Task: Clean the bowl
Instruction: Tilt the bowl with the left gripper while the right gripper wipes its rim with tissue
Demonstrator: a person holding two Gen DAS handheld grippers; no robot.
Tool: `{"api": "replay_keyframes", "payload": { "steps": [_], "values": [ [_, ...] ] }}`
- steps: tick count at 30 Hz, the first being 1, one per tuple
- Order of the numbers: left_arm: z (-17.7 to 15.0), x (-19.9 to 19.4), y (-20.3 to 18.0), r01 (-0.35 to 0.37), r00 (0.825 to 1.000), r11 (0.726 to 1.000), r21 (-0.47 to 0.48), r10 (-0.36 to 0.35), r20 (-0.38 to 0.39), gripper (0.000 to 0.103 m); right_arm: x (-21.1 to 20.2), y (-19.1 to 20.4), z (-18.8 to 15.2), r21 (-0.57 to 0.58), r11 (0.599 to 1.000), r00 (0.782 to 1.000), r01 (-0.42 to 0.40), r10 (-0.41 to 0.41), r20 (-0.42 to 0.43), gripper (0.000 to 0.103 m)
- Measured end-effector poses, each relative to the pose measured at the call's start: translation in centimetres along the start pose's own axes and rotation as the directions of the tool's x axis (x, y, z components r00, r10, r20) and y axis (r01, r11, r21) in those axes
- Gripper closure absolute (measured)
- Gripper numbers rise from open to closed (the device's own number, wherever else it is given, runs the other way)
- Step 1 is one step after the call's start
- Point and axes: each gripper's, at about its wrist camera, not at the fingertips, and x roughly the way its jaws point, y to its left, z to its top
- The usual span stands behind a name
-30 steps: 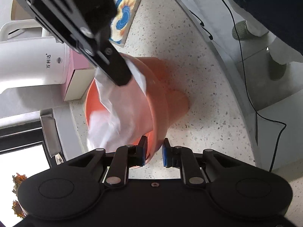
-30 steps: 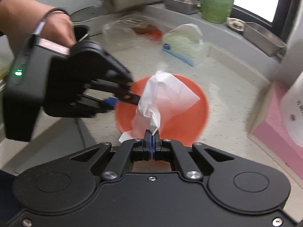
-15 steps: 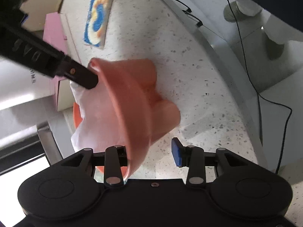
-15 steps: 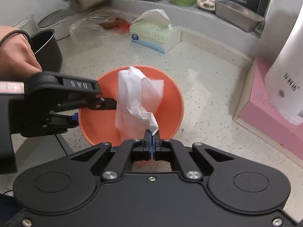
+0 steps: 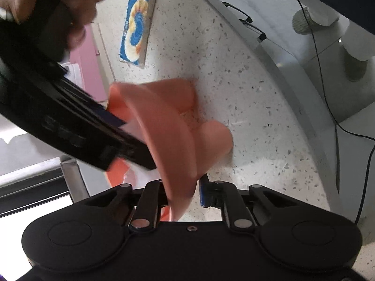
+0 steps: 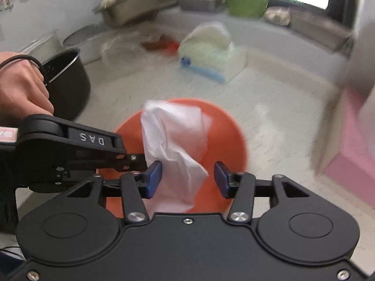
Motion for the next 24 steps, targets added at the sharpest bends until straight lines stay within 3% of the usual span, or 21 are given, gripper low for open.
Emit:
{"api": "replay_keyframes", "payload": {
  "steps": [1, 8, 12, 14, 17, 20, 24],
  "values": [
    [0.1, -0.1, 0.0, -0.002, 1.0, 1.0, -0.004, 0.002, 0.003, 0.09, 0.5, 0.0, 0.2, 0.025, 1.0, 1.0, 0.007, -0.007, -0.025, 0.102],
    [0.4, -0.4, 0.4, -0.009, 1.0, 0.995, -0.096, 0.009, -0.003, 0.09, -1.7, 0.2, 1.6, 0.036, 0.989, 0.984, 0.146, -0.148, 0.097, 0.103],
    [0.1, 0.0, 2.0, 0.0, 1.0, 0.961, -0.277, -0.006, -0.018, 0.089, -4.1, -0.9, 2.0, 0.062, 0.983, 0.974, 0.174, -0.181, 0.138, 0.103],
    [-0.1, 0.1, 2.1, -0.001, 1.0, 0.95, -0.312, -0.007, -0.026, 0.089, -5.4, -1.1, 1.8, 0.065, 0.971, 0.958, 0.229, -0.237, 0.161, 0.103],
    [-0.3, 0.2, 2.4, 0.004, 0.999, 0.929, -0.369, -0.016, -0.031, 0.089, -5.7, -2.0, 1.6, 0.084, 0.971, 0.964, 0.222, -0.232, 0.131, 0.103],
    [-0.3, 0.4, 3.1, 0.001, 0.999, 0.893, -0.451, -0.02, -0.039, 0.089, -5.9, -2.4, 0.9, 0.093, 0.972, 0.969, 0.215, -0.225, 0.103, 0.103],
    [-0.9, 0.6, 4.5, 0.001, 0.999, 0.818, -0.575, -0.03, -0.042, 0.089, -6.5, -0.9, 0.1, 0.088, 0.979, 0.975, 0.184, -0.193, 0.114, 0.103]
  ]
}}
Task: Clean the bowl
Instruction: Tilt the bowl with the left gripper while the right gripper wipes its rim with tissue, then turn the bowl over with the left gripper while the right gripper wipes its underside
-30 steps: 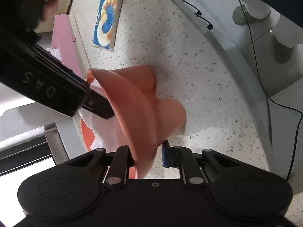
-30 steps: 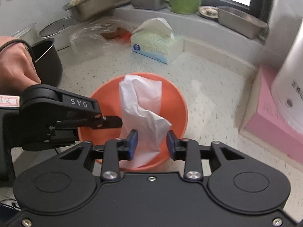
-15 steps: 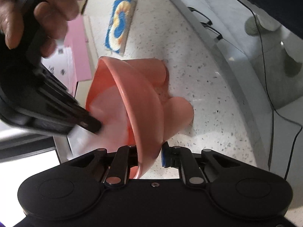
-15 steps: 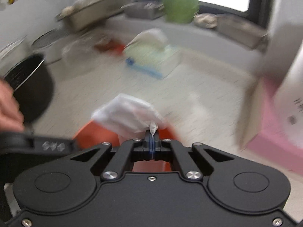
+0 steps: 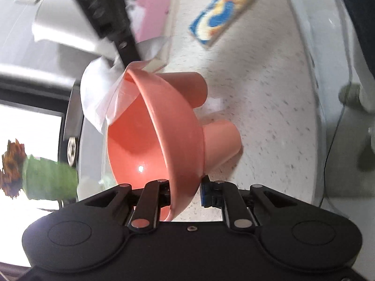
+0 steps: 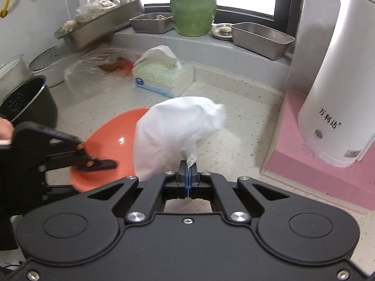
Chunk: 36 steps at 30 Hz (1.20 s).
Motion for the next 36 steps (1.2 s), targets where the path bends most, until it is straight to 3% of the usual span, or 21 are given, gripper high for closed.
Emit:
{"api": "replay_keyframes", "payload": {
  "steps": [2, 5, 8, 10, 17, 22, 24, 26, 28, 30, 36],
  "values": [
    [0.1, -0.1, 1.1, 0.014, 1.0, 0.993, -0.118, -0.014, 0.001, 0.089, -0.4, 0.7, 0.0, -0.007, 1.0, 1.0, -0.025, 0.025, 0.0, 0.103],
    [0.3, -0.5, 2.6, 0.018, 1.0, 0.959, -0.282, -0.015, 0.013, 0.089, -0.6, 2.2, 0.0, -0.055, 0.997, 0.999, -0.05, 0.05, 0.002, 0.103],
    [0.5, -1.5, 3.7, 0.015, 1.0, 0.912, -0.409, -0.003, 0.028, 0.087, -0.5, 3.3, 0.0, -0.069, 0.993, 0.996, -0.093, 0.094, 0.005, 0.103],
    [0.6, -1.8, 4.6, 0.005, 0.999, 0.861, -0.509, 0.013, 0.032, 0.087, -0.5, 3.9, 0.0, -0.082, 0.99, 0.994, -0.113, 0.113, 0.002, 0.103],
    [0.8, -2.4, 4.6, 0.007, 0.997, 0.777, -0.629, 0.039, 0.059, 0.087, 0.3, 5.1, -0.6, -0.112, 0.984, 0.99, -0.14, 0.137, -0.038, 0.103],
    [-0.3, -3.4, 5.1, 0.048, 0.993, 0.66, -0.75, 0.046, 0.105, 0.087, 0.5, 4.7, -1.2, -0.119, 0.982, 0.988, -0.148, 0.141, -0.065, 0.103],
    [-0.8, -3.7, 5.4, 0.077, 0.991, 0.59, -0.803, 0.047, 0.129, 0.087, 1.1, 4.7, -1.8, -0.126, 0.98, 0.985, -0.153, 0.142, -0.096, 0.102],
    [-1.2, -3.6, 5.4, 0.09, 0.989, 0.543, -0.835, 0.052, 0.14, 0.087, 1.5, 4.6, -2.2, -0.123, 0.98, 0.984, -0.155, 0.142, -0.109, 0.101],
    [-2.1, -3.7, 5.1, 0.119, 0.985, 0.46, -0.88, 0.059, 0.164, 0.087, 2.1, 4.3, -2.7, -0.109, 0.983, 0.982, -0.15, 0.136, -0.134, 0.101],
    [-2.8, -3.7, 5.1, 0.142, 0.982, 0.407, -0.902, 0.059, 0.181, 0.088, 2.6, 4.4, -3.1, -0.115, 0.982, 0.98, -0.15, 0.131, -0.152, 0.101],
    [-3.8, -3.6, 4.0, 0.141, 0.989, 0.37, -0.918, -0.011, 0.147, 0.089, 3.5, 5.0, -4.0, -0.135, 0.98, 0.976, -0.145, 0.119, -0.183, 0.101]
  ]
}}
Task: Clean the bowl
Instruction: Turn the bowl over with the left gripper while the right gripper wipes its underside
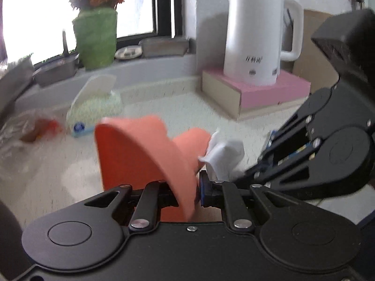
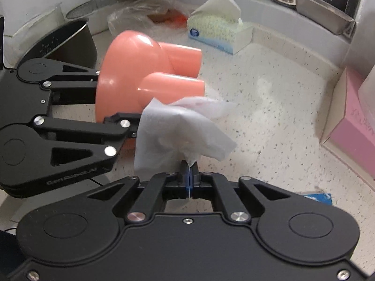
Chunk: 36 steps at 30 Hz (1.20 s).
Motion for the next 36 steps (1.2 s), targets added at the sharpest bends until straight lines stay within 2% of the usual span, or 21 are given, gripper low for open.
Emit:
{"api": "replay_keyframes", "payload": {
  "steps": [3, 5, 7, 12, 17, 23, 26, 28, 30, 36],
  "values": [
    [-0.9, 0.0, 0.1, -0.013, 0.999, 1.0, 0.01, 0.013, -0.042, 0.089, 0.2, 0.3, 0.1, -0.013, 1.0, 1.0, 0.002, -0.002, -0.001, 0.101],
    [-1.2, 0.4, 0.0, -0.034, 0.997, 0.998, 0.05, 0.038, -0.074, 0.089, 0.3, 0.5, 0.2, -0.02, 1.0, 1.0, 0.002, -0.002, 0.0, 0.101],
    [-1.3, 0.7, 0.1, -0.04, 0.996, 0.997, 0.069, 0.046, -0.077, 0.089, 0.4, 0.6, 0.3, -0.032, 0.999, 1.0, 0.017, -0.017, -0.001, 0.101],
    [-1.8, 0.8, 0.0, -0.095, 0.995, 0.99, 0.106, 0.098, -0.023, 0.093, 1.0, -0.4, 0.0, -0.005, 0.998, 0.998, 0.06, -0.06, -0.015, 0.101],
    [-2.6, 0.3, 0.2, -0.12, 0.993, 0.991, 0.053, 0.119, 0.014, 0.093, 1.1, -1.5, -0.3, 0.05, 0.998, 0.999, 0.034, -0.034, 0.005, 0.101],
    [-2.3, -1.1, -0.1, -0.131, 0.99, 0.991, 0.008, 0.13, 0.059, 0.093, -0.3, -2.9, 0.0, 0.11, 0.992, 0.993, 0.069, -0.079, 0.085, 0.102],
    [-2.9, -1.4, -0.4, -0.127, 0.99, 0.992, 0.001, 0.127, 0.058, 0.093, -0.5, -4.2, 0.7, 0.16, 0.986, 0.994, 0.041, -0.057, 0.093, 0.102],
    [-3.3, -1.8, -0.6, -0.112, 0.991, 0.993, -0.025, 0.114, 0.063, 0.093, -0.9, -5.0, 1.5, 0.186, 0.983, 0.992, -0.008, -0.016, 0.125, 0.102],
    [-3.2, -1.9, -1.1, -0.119, 0.991, 0.993, 0.007, 0.118, 0.07, 0.093, -1.3, -5.3, 2.5, 0.187, 0.982, 0.99, -0.019, -0.007, 0.141, 0.102],
    [-3.1, -1.2, -2.4, -0.103, 0.993, 0.988, 0.115, 0.095, 0.075, 0.093, -2.6, -3.2, 6.3, 0.057, 0.996, 0.985, -0.062, 0.052, 0.163, 0.102]
  ]
}}
